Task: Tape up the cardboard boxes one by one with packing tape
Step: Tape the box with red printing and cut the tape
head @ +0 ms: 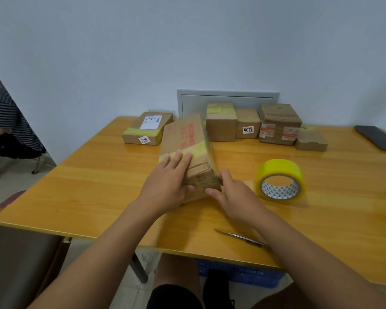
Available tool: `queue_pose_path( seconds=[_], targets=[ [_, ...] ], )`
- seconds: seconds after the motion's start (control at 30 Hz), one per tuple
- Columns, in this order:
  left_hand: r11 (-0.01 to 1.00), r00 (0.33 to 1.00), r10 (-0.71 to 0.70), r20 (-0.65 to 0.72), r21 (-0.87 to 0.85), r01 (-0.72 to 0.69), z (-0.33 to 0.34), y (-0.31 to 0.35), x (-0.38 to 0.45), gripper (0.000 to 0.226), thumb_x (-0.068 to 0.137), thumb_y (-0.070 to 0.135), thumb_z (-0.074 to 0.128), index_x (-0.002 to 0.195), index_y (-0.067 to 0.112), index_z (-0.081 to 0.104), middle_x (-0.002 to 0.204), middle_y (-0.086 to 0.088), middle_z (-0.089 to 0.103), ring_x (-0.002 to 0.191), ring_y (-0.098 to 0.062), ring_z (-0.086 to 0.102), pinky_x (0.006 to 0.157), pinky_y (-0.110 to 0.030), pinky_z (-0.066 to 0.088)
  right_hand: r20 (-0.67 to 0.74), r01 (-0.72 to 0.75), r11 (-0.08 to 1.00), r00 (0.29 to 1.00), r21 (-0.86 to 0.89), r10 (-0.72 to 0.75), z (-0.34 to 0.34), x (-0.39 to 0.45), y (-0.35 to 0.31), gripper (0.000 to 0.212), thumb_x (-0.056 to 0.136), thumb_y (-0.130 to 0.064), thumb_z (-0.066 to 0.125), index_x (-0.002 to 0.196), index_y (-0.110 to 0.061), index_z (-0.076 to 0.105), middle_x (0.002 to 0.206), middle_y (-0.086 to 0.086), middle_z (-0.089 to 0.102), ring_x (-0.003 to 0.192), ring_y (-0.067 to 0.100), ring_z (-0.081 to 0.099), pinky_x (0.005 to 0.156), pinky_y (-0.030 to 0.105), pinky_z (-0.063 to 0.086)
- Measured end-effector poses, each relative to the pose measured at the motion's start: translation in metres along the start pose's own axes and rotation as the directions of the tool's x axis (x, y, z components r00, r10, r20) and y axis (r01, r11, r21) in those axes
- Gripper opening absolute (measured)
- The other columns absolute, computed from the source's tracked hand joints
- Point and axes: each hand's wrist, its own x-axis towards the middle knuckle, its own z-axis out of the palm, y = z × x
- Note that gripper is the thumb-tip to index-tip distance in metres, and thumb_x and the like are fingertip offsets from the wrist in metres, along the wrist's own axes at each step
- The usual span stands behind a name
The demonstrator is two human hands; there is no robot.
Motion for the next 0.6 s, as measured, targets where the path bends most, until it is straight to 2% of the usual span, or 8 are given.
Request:
queue_pose_path(
  seconds=[0.1,0.2,0.27,0.33,0.4,0.5,0.53,0.6],
  targets=[
    [0.987,0.999,0.034,0.035,0.158,-0.039,0.002,0.0,0.009,0.084,0.098,0.038,0.053,0.157,0.021,-0.005,0.166,-0.003,-0.001,0.152,-0.03,-0.001,0.121,-0.041,0.01,0.027,-0.006,0.988,1.0,-0.154,0.01,0.004,0.006,-0.003,0.041,0.096,-0.052,0.048,0.122,-0.019,0.05,0.113,0.004,0.065,0.101,0.026,0.061,0.079,0.043,0.052],
    [0.957,0.996,0.056,0.073,0.281,-0.074,0.008,-0.002,0.019,0.076,0.102,0.034,0.046,0.156,0.015,-0.004,0.165,-0.01,-0.007,0.151,-0.033,-0.007,0.123,-0.043,0.002,0.036,-0.016,0.981,0.999,-0.193,0.023,0.007,0.01,-0.003,0.037,0.098,-0.049,0.046,0.114,-0.018,0.06,0.112,0.005,0.065,0.102,0.027,0.06,0.082,0.044,0.052],
    [0.949,0.997,0.036,0.068,0.309,-0.055,0.009,-0.006,0.024,0.075,0.103,0.033,0.043,0.156,0.013,-0.005,0.164,-0.014,-0.01,0.151,-0.031,-0.01,0.123,-0.042,0.0,0.027,-0.007,0.98,1.0,-0.198,0.013,0.007,0.014,-0.003,0.036,0.099,-0.047,0.044,0.117,-0.019,0.058,0.116,0.004,0.064,0.106,0.027,0.058,0.085,0.044,0.051],
    [0.957,1.0,0.01,0.025,0.29,-0.017,0.009,-0.009,0.028,0.074,0.103,0.032,0.043,0.156,0.013,-0.005,0.164,-0.016,-0.01,0.151,-0.031,-0.01,0.122,-0.041,0.001,0.008,0.013,0.986,1.0,-0.164,-0.012,0.004,0.018,-0.007,0.039,0.099,-0.046,0.044,0.13,-0.023,0.049,0.127,0.001,0.059,0.116,0.025,0.054,0.091,0.042,0.049],
    [0.959,0.996,0.04,-0.085,0.282,-0.014,0.013,-0.012,0.028,0.073,0.1,0.027,0.049,0.157,0.014,0.006,0.163,-0.02,0.003,0.151,-0.035,0.004,0.121,-0.044,0.01,0.0,0.022,0.988,1.0,-0.154,-0.022,0.001,0.02,-0.011,0.049,0.099,-0.046,0.044,0.143,-0.025,0.037,0.14,0.0,0.051,0.127,0.022,0.048,0.098,0.041,0.046],
    [0.954,0.965,0.131,-0.226,0.293,-0.062,0.03,-0.012,0.025,0.072,0.082,0.017,0.066,0.149,0.019,0.039,0.144,-0.022,0.044,0.131,-0.042,0.043,0.108,-0.051,0.037,-0.007,0.016,0.986,1.0,-0.164,-0.017,-0.003,0.023,-0.012,0.063,0.1,-0.046,0.043,0.154,-0.022,0.021,0.155,-0.002,0.035,0.139,0.019,0.036,0.106,0.037,0.04],
    [0.954,0.959,0.143,-0.243,0.293,-0.068,0.038,-0.014,0.025,0.073,0.079,0.017,0.069,0.147,0.019,0.042,0.139,-0.02,0.049,0.127,-0.042,0.046,0.107,-0.052,0.039,-0.024,0.028,0.988,0.999,-0.155,-0.032,-0.005,0.024,-0.012,0.064,0.1,-0.044,0.043,0.155,-0.022,0.018,0.156,-0.003,0.031,0.14,0.018,0.035,0.106,0.035,0.039],
    [0.955,0.962,0.136,-0.237,0.288,-0.064,0.047,-0.016,0.028,0.074,0.081,0.02,0.067,0.149,0.018,0.038,0.141,-0.02,0.047,0.133,-0.041,0.041,0.111,-0.054,0.033,-0.066,0.064,0.988,0.995,-0.139,-0.074,-0.009,0.026,-0.012,0.067,0.1,-0.041,0.045,0.156,-0.024,0.012,0.161,-0.005,0.021,0.143,0.016,0.03,0.106,0.034,0.038]
  ],
)
